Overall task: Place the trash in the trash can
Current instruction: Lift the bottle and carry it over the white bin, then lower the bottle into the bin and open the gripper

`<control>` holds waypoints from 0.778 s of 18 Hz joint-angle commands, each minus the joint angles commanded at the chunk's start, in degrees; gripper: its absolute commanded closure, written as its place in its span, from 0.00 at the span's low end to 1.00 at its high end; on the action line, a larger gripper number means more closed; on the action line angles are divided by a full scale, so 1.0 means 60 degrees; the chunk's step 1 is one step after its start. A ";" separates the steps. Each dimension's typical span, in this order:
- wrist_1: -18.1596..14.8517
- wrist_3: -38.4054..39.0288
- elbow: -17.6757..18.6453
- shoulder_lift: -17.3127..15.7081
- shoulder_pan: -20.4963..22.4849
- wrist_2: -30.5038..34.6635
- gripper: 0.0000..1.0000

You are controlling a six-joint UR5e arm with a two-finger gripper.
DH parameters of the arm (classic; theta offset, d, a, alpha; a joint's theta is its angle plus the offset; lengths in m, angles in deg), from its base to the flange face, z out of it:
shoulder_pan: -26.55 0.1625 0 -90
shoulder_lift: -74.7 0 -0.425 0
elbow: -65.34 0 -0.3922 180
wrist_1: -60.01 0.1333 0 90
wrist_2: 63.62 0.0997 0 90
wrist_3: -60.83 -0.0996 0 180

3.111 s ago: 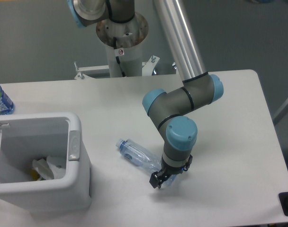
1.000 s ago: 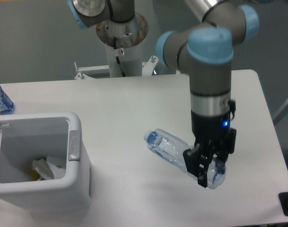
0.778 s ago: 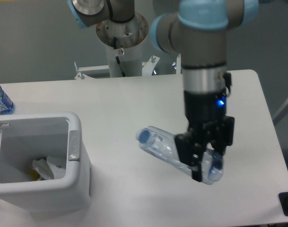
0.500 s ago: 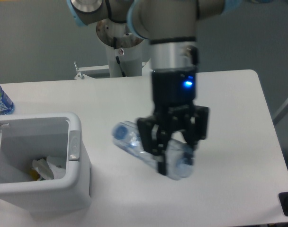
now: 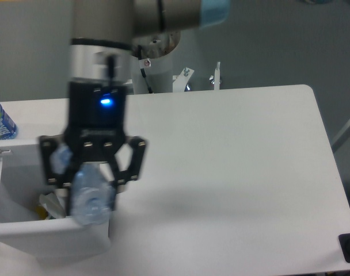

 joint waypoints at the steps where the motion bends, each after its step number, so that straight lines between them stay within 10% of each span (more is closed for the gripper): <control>1: 0.0000 -0.0044 0.0073 0.0044 -0.0073 0.0000 0.04; 8: -0.0029 -0.0512 0.0468 -0.0306 -0.0002 0.0175 0.00; 14: -0.0087 -0.1610 0.0952 -0.0702 0.1490 0.1742 0.00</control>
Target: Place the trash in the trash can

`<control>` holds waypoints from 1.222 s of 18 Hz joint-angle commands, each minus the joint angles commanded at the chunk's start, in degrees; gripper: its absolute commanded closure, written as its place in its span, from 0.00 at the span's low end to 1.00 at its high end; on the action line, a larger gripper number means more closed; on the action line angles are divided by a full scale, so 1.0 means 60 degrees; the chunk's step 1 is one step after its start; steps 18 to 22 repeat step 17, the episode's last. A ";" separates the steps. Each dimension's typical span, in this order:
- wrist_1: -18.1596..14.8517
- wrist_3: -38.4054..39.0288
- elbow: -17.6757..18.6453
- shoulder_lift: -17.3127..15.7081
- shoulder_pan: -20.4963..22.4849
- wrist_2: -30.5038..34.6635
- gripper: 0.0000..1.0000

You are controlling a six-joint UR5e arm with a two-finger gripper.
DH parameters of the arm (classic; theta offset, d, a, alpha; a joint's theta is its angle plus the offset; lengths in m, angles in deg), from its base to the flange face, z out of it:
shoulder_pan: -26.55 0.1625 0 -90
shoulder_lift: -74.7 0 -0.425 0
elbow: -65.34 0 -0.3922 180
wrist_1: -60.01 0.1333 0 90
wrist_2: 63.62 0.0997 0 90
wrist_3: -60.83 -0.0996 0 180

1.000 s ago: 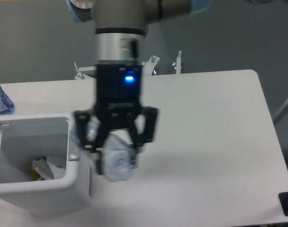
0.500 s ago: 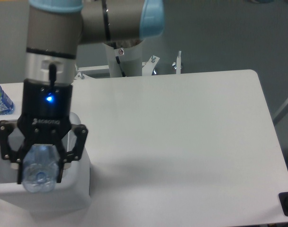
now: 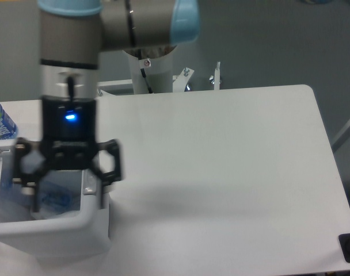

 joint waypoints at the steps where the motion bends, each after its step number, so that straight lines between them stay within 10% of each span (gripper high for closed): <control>1: -0.0044 -0.0263 0.0000 0.0000 0.0235 0.0132 0.00; 6: -0.0539 -0.2238 0.0336 -0.0204 0.1495 0.0353 0.00; 13: -0.3762 -0.7366 0.0790 -0.0936 0.2228 0.1040 0.00; 22: -0.3868 -0.7795 0.0894 -0.1055 0.2463 0.1115 0.00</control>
